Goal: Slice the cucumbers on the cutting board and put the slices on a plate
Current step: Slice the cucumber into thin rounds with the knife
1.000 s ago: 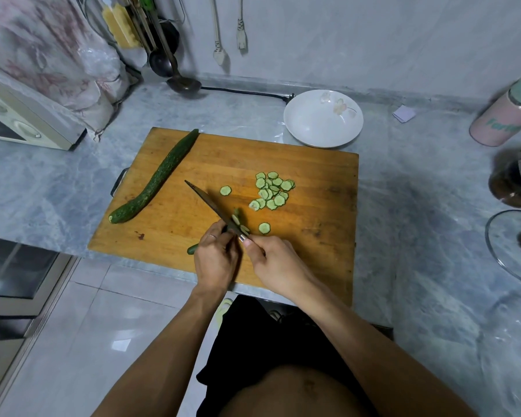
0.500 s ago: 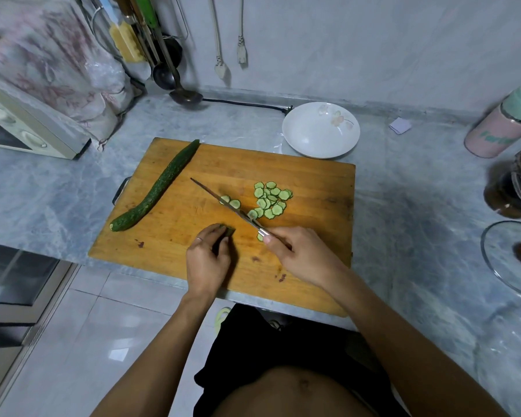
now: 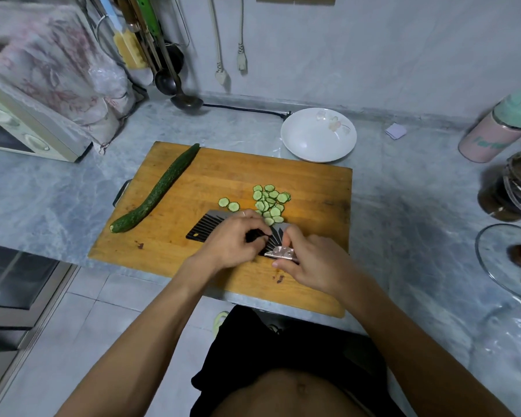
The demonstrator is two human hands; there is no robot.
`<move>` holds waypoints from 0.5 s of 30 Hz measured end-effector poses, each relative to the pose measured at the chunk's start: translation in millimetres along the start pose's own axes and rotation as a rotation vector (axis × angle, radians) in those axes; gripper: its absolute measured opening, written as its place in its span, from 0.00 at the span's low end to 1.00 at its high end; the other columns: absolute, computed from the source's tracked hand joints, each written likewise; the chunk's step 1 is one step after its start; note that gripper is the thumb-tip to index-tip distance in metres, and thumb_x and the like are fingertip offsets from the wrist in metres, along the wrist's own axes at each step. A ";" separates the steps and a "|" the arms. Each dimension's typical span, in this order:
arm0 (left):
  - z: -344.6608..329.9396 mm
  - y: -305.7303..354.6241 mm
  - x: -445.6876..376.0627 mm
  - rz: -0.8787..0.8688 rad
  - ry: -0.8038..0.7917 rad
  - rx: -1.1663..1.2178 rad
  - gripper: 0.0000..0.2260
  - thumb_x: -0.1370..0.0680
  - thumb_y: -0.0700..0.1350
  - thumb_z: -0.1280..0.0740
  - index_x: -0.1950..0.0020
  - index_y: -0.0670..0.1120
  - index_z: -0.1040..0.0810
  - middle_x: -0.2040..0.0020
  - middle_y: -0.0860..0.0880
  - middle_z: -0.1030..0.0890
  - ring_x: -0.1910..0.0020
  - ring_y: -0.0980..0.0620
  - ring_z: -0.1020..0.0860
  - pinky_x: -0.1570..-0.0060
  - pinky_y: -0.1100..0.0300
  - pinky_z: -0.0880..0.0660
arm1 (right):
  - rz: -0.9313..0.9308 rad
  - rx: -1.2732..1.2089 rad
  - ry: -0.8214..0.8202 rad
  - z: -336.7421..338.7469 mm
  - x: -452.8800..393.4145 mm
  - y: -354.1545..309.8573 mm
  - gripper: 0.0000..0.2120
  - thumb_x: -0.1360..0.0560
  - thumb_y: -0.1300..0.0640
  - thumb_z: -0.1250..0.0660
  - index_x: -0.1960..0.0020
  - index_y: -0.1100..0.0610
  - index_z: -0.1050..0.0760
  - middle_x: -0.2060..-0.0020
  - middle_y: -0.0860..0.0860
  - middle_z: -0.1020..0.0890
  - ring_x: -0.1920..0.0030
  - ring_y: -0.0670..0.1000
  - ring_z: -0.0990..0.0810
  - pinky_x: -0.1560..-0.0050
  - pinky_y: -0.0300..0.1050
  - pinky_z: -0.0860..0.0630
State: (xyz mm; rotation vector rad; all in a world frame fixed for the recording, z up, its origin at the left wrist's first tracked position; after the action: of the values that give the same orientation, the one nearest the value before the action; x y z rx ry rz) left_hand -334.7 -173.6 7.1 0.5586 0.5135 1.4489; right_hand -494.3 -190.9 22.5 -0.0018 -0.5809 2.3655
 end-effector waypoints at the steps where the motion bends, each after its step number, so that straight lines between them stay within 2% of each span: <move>1: -3.2 -4.8 -7.1 0.032 -0.057 -0.002 0.11 0.24 0.45 0.33 0.44 0.49 0.17 0.43 0.52 0.22 0.43 0.53 0.24 0.39 0.60 0.30 | 0.005 0.001 0.000 -1.7 1.0 -1.1 0.21 0.21 0.39 0.36 0.40 0.54 0.34 0.61 0.49 0.20 0.63 0.55 0.20 0.67 0.48 0.32; 3: -5.9 -11.9 -19.2 0.086 -0.139 -0.043 0.13 0.22 0.42 0.35 0.39 0.46 0.20 0.37 0.48 0.23 0.36 0.51 0.27 0.34 0.62 0.34 | 0.007 0.001 -0.007 -3.8 2.3 -3.5 0.20 0.21 0.39 0.36 0.41 0.53 0.35 0.61 0.50 0.19 0.63 0.56 0.20 0.66 0.50 0.30; 5: -2.8 -16.7 -26.9 0.103 -0.134 -0.105 0.15 0.21 0.40 0.36 0.35 0.44 0.22 0.33 0.46 0.25 0.33 0.48 0.28 0.32 0.60 0.35 | 0.015 0.011 -0.001 -4.3 3.2 -5.7 0.20 0.21 0.39 0.36 0.42 0.53 0.35 0.61 0.50 0.19 0.63 0.56 0.20 0.64 0.50 0.27; 8: 7.5 -7.3 -26.8 0.036 -0.044 -0.045 0.16 0.25 0.34 0.36 0.40 0.44 0.19 0.39 0.47 0.21 0.39 0.50 0.25 0.38 0.59 0.29 | 0.030 0.036 0.015 -2.9 4.5 -5.4 0.20 0.21 0.39 0.36 0.42 0.53 0.34 0.62 0.50 0.19 0.63 0.56 0.20 0.65 0.49 0.28; 11: 8.3 4.5 -26.0 -0.029 -0.061 0.035 0.17 0.27 0.29 0.39 0.46 0.43 0.16 0.46 0.48 0.18 0.44 0.52 0.23 0.42 0.62 0.28 | 0.057 0.048 0.023 -2.4 3.8 -4.3 0.19 0.21 0.39 0.36 0.42 0.54 0.33 0.63 0.49 0.20 0.64 0.55 0.20 0.66 0.48 0.31; 13: 16.5 0.1 -28.3 0.033 0.030 0.040 0.17 0.26 0.29 0.39 0.45 0.44 0.16 0.44 0.47 0.18 0.43 0.51 0.23 0.40 0.61 0.28 | 0.050 -0.011 0.040 -2.3 3.4 -1.8 0.19 0.21 0.39 0.35 0.43 0.53 0.33 0.63 0.46 0.21 0.65 0.53 0.21 0.66 0.48 0.30; 15: 33.5 -5.5 -22.9 0.118 0.222 0.072 0.16 0.25 0.31 0.38 0.45 0.45 0.16 0.45 0.49 0.18 0.45 0.55 0.24 0.41 0.63 0.28 | 0.015 -0.105 0.054 -5.2 5.2 4.5 0.17 0.21 0.40 0.35 0.43 0.52 0.32 0.62 0.46 0.19 0.66 0.49 0.21 0.67 0.47 0.30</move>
State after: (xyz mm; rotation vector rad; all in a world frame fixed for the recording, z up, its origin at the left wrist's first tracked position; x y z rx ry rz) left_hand -310.5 -198.2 29.2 0.4933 0.7199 1.6199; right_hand -500.3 -188.5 16.7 -0.1166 -0.6800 2.3394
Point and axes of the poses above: each hand's wrist, its own x-axis away from the middle knuckle, its own z-axis out of the back of the hand, y = z × x, the point moved 6 cm from there along -x, towards the middle knuckle
